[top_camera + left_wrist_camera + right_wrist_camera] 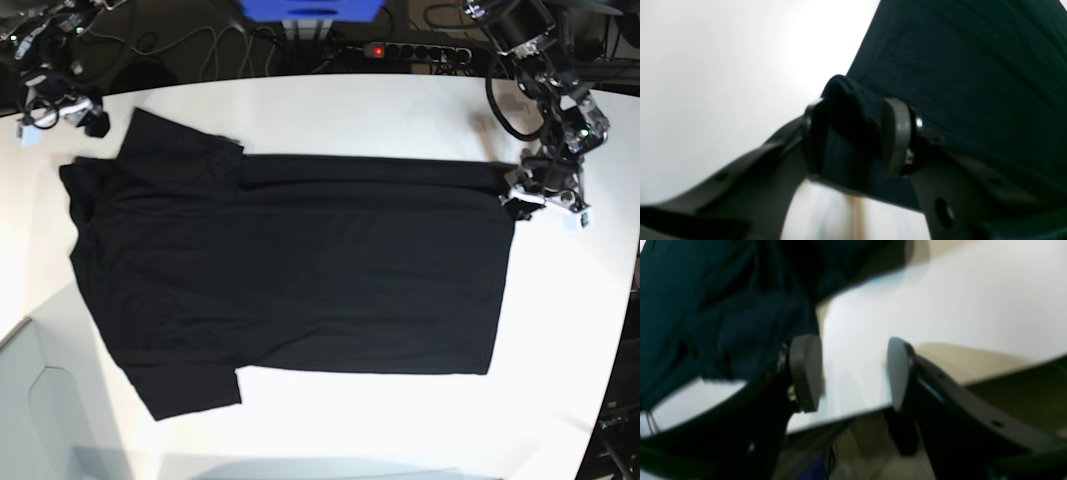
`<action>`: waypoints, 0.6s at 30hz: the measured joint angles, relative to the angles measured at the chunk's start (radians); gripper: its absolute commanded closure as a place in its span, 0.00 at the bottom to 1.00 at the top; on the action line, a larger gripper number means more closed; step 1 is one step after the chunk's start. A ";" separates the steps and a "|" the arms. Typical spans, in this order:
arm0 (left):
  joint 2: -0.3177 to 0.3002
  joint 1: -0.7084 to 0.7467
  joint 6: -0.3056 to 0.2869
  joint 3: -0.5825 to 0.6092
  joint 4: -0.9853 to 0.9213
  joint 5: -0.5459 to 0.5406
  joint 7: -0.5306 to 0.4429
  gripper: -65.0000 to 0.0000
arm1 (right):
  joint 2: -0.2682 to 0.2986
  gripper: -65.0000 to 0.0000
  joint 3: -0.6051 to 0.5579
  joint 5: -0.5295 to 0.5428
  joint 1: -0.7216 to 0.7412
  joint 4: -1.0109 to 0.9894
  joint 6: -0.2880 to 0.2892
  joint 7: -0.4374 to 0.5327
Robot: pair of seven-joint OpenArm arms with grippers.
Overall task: Fold the T-shirt properly
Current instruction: 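Move the right gripper to the sleeve nearest it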
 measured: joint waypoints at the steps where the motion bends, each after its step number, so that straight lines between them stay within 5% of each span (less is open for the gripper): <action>1: 0.000 0.000 0.000 0.000 0.000 0.000 0.000 0.60 | -0.006 0.50 -0.011 -0.001 -0.006 -0.001 0.000 -0.007; 18: 0.000 0.000 0.000 0.000 0.000 0.000 0.000 0.60 | -0.055 0.50 -0.170 0.043 -0.039 0.006 -0.003 0.031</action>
